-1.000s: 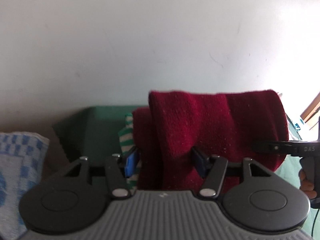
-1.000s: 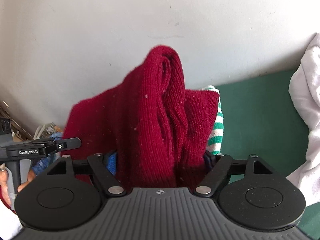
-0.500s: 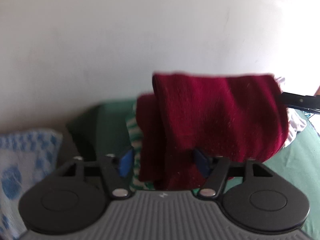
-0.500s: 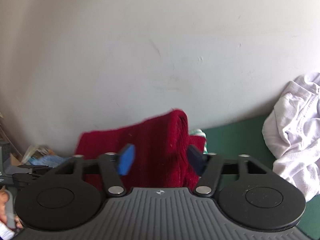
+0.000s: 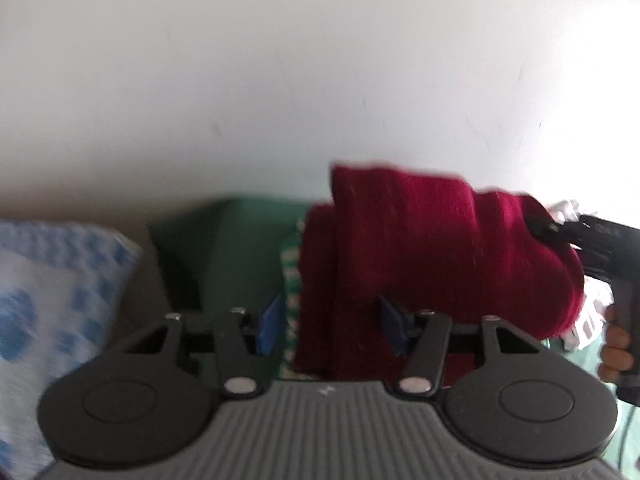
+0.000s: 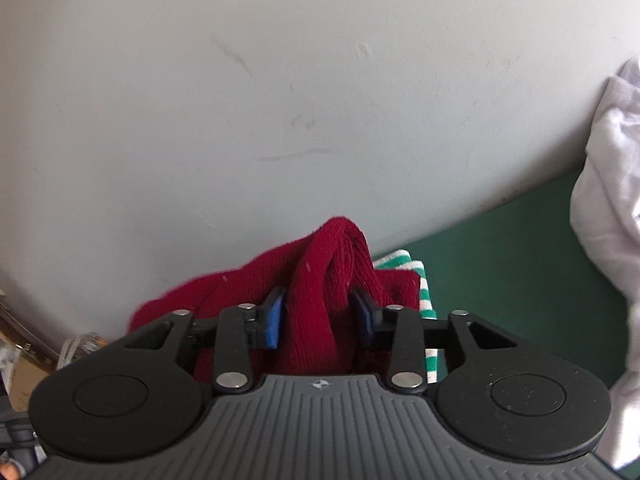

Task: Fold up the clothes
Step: 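Lower the red sweater onto the folded striped shirt and open both grippers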

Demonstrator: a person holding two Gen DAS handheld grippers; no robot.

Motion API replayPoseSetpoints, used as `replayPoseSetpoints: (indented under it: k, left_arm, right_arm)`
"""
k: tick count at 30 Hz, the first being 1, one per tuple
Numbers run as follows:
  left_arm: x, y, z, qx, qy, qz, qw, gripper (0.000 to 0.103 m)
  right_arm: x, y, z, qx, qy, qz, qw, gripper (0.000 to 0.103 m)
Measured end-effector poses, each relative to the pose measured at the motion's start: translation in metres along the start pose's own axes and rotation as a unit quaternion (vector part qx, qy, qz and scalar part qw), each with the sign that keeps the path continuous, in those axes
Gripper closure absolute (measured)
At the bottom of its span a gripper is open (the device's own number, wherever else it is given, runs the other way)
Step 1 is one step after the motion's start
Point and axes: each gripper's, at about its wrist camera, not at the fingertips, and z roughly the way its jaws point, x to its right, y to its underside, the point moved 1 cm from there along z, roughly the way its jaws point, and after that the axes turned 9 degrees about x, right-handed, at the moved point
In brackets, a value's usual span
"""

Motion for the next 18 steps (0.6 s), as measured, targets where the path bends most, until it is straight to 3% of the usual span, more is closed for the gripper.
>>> replayPoseSetpoints:
  k: [2,3,4,6,7,10,13,14,16,18]
  left_arm:
    - [0.002,-0.01,-0.019,0.037,-0.025,0.011,0.9989,0.055]
    - [0.007,-0.014,-0.027,0.055,-0.026,0.018,0.998,0.055]
    - [0.015,-0.019,-0.032,0.071,-0.019,0.026,0.997,0.055]
    - [0.031,-0.024,-0.035,0.09,0.002,0.042,0.9951,0.055]
    - [0.043,-0.024,-0.032,0.096,0.016,0.055,0.9937,0.054]
    - [0.075,-0.019,-0.008,0.095,0.033,0.088,0.9911,0.048]
    - [0.082,-0.008,0.037,0.061,-0.002,0.095,0.9936,0.053]
    - [0.08,-0.003,0.051,0.053,-0.018,0.098,0.9936,0.051]
    - [0.069,0.001,0.069,0.049,-0.029,0.087,0.9946,0.036]
    - [0.059,0.003,0.084,0.04,-0.031,0.068,0.9964,0.011]
  right_arm:
    - [-0.003,-0.001,-0.011,0.013,-0.008,-0.004,1.0,0.035]
    - [-0.005,-0.002,-0.017,0.02,-0.012,-0.006,1.0,0.035]
    - [-0.007,-0.002,-0.022,0.026,-0.015,-0.008,0.999,0.038]
    - [-0.01,-0.003,-0.034,0.04,-0.023,-0.012,0.999,0.055]
    - [-0.011,-0.004,-0.039,0.046,-0.027,-0.014,0.998,0.075]
    - [-0.017,-0.003,-0.049,0.06,-0.03,-0.026,0.997,0.081]
    - [-0.028,0.011,-0.024,0.042,0.005,-0.064,0.997,0.085]
    - [-0.031,0.016,-0.016,0.036,0.017,-0.077,0.996,0.086]
    - [-0.03,0.021,0.0,0.029,0.041,-0.093,0.994,0.087]
    - [-0.025,0.023,0.014,0.027,0.053,-0.095,0.994,0.085]
